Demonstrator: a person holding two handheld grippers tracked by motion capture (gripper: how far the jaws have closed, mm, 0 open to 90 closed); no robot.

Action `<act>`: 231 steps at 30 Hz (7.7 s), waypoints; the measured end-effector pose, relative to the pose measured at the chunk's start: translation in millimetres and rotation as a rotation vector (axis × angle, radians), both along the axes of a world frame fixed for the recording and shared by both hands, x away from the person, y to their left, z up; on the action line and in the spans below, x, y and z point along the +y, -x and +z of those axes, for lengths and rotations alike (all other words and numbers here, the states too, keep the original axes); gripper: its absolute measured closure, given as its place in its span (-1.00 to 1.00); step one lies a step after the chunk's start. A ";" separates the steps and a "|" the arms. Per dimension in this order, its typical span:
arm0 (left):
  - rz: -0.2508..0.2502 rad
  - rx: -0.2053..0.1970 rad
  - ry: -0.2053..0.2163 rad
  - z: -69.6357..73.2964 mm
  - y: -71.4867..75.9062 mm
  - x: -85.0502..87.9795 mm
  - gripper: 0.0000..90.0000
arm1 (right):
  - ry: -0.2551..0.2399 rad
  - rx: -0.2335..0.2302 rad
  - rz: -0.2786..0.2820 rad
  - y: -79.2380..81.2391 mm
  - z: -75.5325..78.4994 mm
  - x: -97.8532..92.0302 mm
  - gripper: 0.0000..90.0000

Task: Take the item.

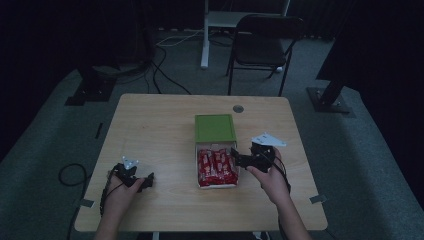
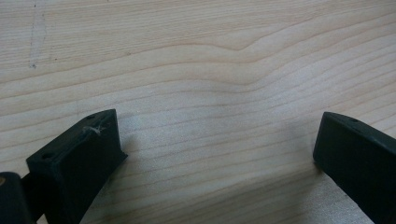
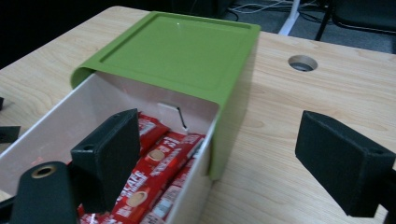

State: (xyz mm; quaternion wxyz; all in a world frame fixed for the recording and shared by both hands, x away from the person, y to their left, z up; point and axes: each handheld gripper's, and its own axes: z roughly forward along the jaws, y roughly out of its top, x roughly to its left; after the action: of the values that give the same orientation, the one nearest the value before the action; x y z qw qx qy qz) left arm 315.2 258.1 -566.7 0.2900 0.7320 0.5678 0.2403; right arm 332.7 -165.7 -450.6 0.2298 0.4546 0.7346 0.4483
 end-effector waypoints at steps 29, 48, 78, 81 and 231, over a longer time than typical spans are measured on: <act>-0.003 0.002 -0.004 0.2 0.0 0.3 -0.96 | 0.002 0.025 0.117 5.6 -11.7 56.7 -0.57; -0.001 0.001 -0.001 0.1 0.0 0.1 -0.96 | 0.049 0.116 0.114 10.8 -30.1 77.2 0.16; -0.001 0.001 -0.001 0.1 0.0 0.1 -0.96 | 0.062 0.233 0.104 5.5 -36.7 78.5 0.94; -0.001 0.000 -0.001 0.1 0.0 0.1 -0.96 | 0.038 0.222 0.108 6.7 -32.2 75.7 0.95; -0.002 0.001 -0.003 0.2 0.0 0.2 -0.96 | -0.094 0.297 -0.448 -15.9 -106.0 -150.0 0.92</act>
State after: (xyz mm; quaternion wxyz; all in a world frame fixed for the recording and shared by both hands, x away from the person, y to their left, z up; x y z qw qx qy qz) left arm 315.2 258.3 -566.5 0.2888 0.7331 0.5668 0.2405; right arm 348.5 -315.7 -556.6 0.1919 0.6768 0.6196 0.3482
